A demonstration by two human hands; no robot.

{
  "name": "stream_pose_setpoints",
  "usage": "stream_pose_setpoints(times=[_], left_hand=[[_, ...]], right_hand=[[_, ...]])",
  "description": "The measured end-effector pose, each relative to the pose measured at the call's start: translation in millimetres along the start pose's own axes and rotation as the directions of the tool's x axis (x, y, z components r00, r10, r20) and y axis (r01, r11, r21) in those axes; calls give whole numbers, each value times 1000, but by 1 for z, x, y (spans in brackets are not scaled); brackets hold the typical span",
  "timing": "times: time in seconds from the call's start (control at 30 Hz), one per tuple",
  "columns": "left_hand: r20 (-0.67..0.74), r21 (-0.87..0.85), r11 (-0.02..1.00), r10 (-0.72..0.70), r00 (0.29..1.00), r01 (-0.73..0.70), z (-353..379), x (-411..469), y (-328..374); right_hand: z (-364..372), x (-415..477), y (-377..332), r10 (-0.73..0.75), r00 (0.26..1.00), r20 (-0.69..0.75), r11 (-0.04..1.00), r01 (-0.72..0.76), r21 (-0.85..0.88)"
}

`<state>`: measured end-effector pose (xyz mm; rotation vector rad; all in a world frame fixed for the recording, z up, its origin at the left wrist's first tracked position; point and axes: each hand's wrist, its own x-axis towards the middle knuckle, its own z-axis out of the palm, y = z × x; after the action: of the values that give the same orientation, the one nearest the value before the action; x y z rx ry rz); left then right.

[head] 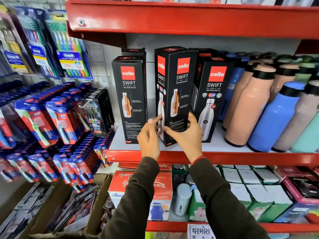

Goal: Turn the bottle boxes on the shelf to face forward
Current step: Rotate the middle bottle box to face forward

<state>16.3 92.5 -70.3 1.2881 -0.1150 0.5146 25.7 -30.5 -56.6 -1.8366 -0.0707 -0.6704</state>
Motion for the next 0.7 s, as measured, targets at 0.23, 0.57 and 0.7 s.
stream_pose_setpoints(times=[0.23,0.57,0.7], left_hand=[[106,307,948,53,993,-83,-8,17,-12],[155,233,972,-63,986,26,-17,21,-15],[170,203,979,-13,985,-22,-17,19,-14]], right_hand=[[-7,3,-3,4,998,62,998,-8,57],[-12,5,6,6,971,241,992,-36,120],[-15,9,7,-7,965,263,992,-27,125]])
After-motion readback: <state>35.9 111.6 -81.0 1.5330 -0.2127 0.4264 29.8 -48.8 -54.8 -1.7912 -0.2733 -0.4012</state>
